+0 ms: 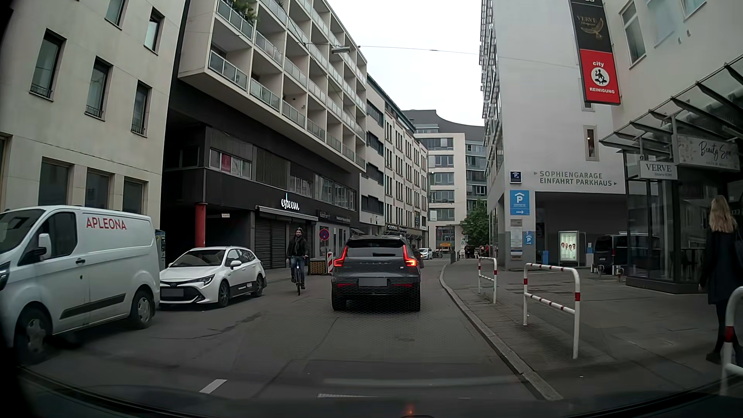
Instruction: Follow the waypoints while adhering to traffic rules and regulations
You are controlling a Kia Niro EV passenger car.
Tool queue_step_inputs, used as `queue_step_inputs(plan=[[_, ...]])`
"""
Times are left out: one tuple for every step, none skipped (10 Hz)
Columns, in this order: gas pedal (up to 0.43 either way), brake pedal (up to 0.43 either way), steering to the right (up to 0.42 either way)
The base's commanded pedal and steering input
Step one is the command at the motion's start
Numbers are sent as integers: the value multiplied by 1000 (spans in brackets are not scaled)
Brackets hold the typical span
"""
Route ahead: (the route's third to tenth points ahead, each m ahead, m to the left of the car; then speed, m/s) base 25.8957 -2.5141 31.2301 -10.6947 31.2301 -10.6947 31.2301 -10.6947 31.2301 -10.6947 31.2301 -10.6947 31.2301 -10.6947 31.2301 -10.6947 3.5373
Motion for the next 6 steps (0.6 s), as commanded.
queue_step_inputs(plan=[[0, 0, 23], [0, 0, 28], [0, 0, 33], [0, 0, 37], [0, 0, 42], [0, 0, 42]])
